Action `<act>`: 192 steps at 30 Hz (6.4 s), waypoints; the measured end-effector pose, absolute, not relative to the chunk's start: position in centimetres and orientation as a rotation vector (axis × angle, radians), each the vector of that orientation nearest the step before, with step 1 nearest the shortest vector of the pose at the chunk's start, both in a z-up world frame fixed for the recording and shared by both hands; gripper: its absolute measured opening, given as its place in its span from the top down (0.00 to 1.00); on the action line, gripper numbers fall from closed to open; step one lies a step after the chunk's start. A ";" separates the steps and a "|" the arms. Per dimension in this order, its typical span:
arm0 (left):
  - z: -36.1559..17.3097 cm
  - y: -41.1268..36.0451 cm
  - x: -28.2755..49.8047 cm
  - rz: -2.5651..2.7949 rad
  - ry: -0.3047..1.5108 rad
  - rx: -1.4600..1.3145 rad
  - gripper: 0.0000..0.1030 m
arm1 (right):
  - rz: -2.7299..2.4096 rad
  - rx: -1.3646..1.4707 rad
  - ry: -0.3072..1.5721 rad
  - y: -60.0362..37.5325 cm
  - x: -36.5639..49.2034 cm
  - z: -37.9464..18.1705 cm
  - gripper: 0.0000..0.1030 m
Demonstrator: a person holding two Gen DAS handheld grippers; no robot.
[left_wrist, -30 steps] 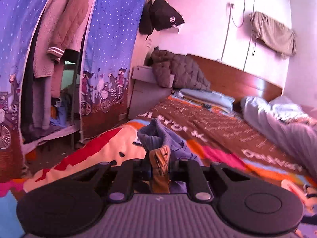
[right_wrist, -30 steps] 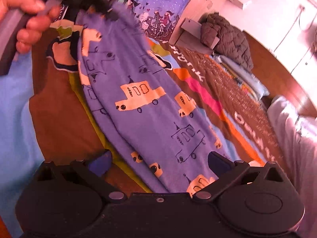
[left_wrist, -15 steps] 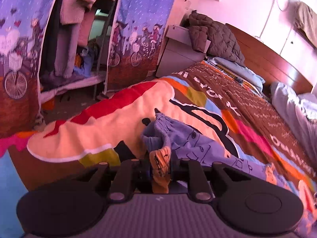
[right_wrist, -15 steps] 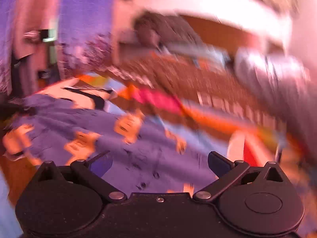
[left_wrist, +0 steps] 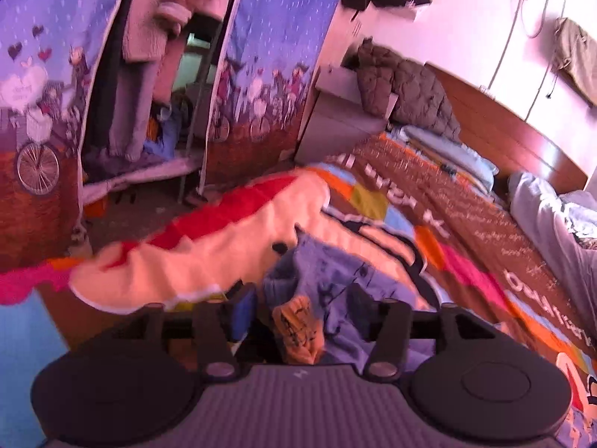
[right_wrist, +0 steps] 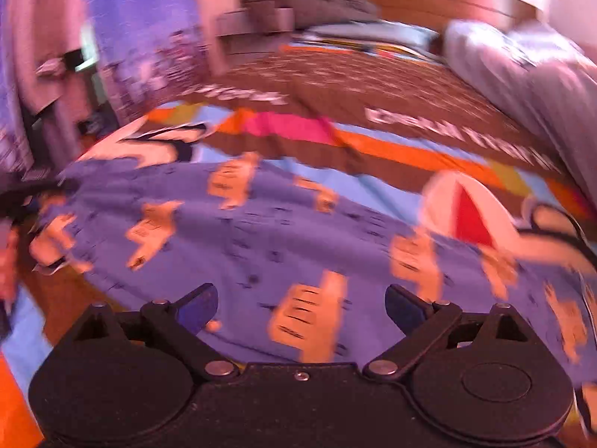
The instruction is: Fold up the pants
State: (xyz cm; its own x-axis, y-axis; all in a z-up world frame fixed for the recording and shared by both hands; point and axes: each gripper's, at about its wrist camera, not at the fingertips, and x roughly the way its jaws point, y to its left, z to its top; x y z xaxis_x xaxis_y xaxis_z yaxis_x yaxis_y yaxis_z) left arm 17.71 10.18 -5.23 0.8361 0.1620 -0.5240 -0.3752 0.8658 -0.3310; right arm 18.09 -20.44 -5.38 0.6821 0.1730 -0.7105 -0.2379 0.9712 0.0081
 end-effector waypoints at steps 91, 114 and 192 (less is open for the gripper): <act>-8.1 -7.4 15.5 -0.524 0.732 1.031 0.98 | 0.368 -0.685 0.620 -19.7 13.0 -9.9 0.88; -6.3 -5.8 14.7 -0.609 0.794 0.832 0.88 | 0.429 -0.612 0.671 -20.7 12.6 -9.2 0.93; -4.3 -49.2 30.7 -0.593 1.385 0.627 0.56 | -0.349 -0.086 0.570 -37.2 14.7 -7.4 0.85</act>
